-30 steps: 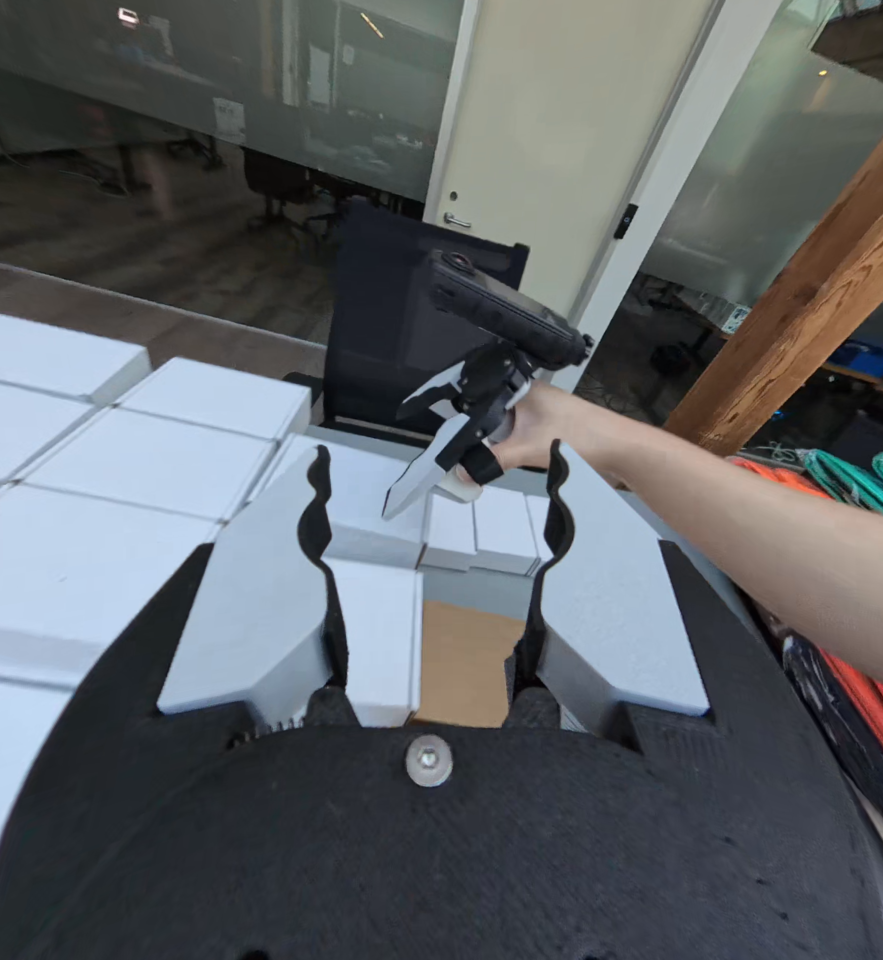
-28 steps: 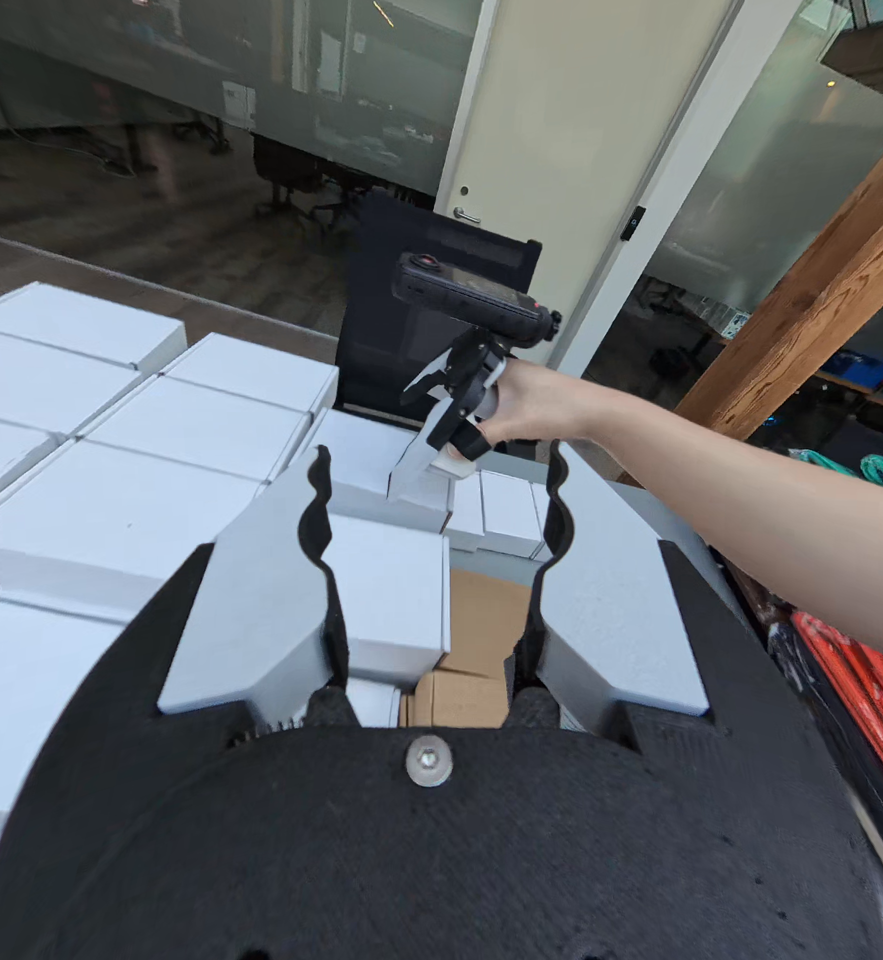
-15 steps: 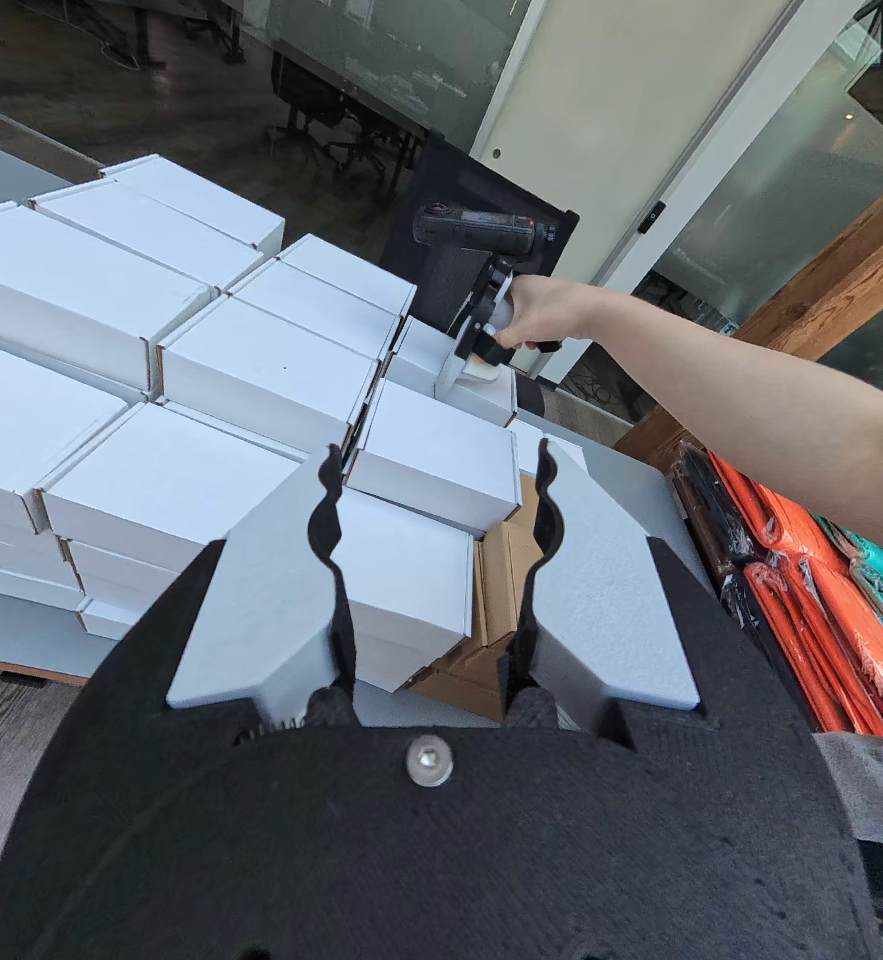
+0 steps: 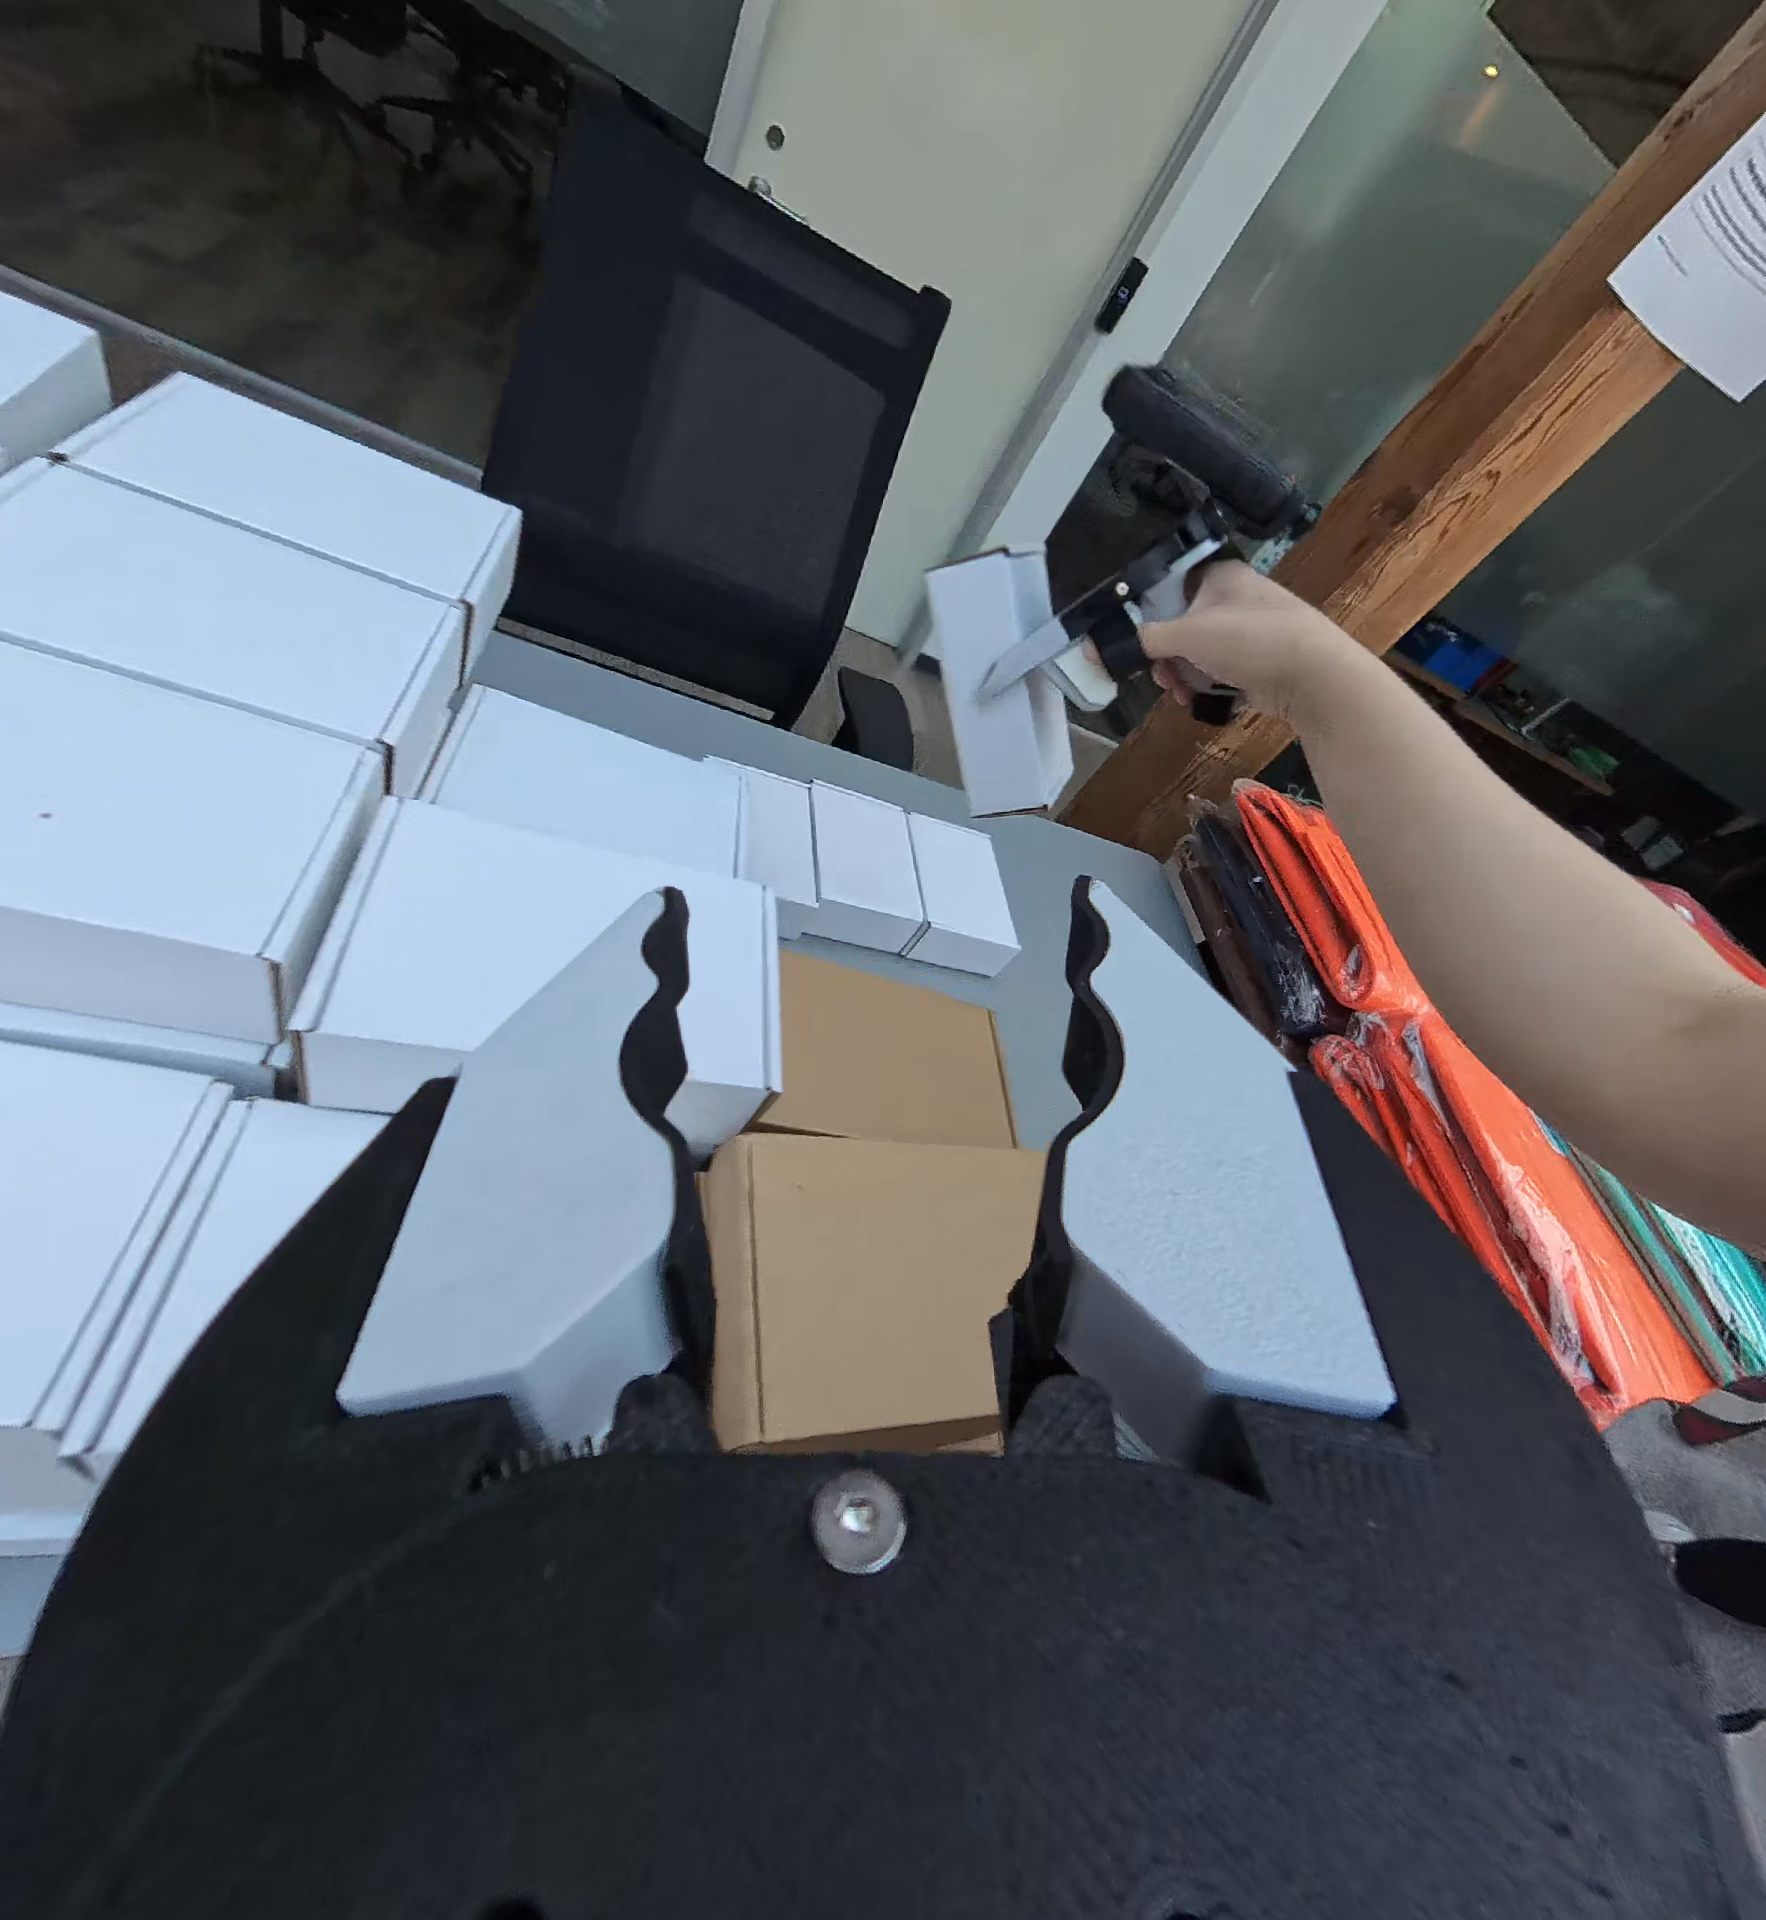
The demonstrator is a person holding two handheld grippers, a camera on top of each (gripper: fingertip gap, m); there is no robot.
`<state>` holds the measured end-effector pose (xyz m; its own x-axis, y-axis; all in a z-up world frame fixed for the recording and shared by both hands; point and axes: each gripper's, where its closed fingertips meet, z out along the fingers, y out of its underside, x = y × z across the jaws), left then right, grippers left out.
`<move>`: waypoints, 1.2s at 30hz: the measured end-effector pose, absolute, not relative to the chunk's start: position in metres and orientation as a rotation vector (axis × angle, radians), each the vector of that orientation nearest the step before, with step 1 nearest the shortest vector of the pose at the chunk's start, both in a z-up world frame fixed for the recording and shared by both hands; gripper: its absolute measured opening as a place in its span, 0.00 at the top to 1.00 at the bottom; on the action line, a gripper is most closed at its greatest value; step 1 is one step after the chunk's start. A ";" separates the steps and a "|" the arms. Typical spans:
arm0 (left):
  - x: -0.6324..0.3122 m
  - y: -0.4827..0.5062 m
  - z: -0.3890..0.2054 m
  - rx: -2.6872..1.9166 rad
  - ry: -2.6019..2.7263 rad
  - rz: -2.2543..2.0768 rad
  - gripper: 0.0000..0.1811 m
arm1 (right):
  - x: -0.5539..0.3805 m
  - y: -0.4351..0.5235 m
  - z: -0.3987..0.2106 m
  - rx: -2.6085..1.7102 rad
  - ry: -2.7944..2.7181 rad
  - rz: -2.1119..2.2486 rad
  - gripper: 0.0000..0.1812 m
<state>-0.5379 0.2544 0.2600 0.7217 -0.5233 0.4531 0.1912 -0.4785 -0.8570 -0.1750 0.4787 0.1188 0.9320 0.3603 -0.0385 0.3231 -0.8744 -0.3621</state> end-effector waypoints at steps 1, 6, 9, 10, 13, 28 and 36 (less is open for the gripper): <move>-0.526 0.253 0.261 -1.899 0.261 -0.873 0.60 | -0.117 0.474 0.104 -2.772 -0.306 0.152 0.31; -0.473 0.246 0.263 -1.949 0.239 -0.869 0.60 | 0.071 0.432 -0.011 -2.819 0.484 0.236 0.31; -0.449 0.242 0.261 -1.978 0.178 -0.868 0.61 | 0.096 0.412 -0.084 -2.889 0.643 0.270 0.31; -0.441 0.240 0.260 -1.988 0.159 -0.876 0.61 | 0.098 0.410 -0.100 -2.899 0.679 0.282 0.31; -0.422 0.236 0.258 -2.025 0.137 -0.857 0.61 | 0.095 0.417 -0.126 -2.888 0.715 0.313 0.31; -0.375 0.251 0.269 -2.084 0.218 -0.736 0.62 | 0.071 0.366 -0.147 -2.683 0.739 0.883 0.55; -0.363 0.254 0.275 -2.084 0.285 -0.737 0.62 | 0.064 0.383 -0.145 -2.580 0.812 0.901 0.58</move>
<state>-0.3635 0.2543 0.2755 0.7973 -0.4544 0.3973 0.0692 -0.5851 -0.8080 0.0640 0.3834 -0.1454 0.6454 -0.4145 -0.6416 -0.5953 -0.7993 -0.0824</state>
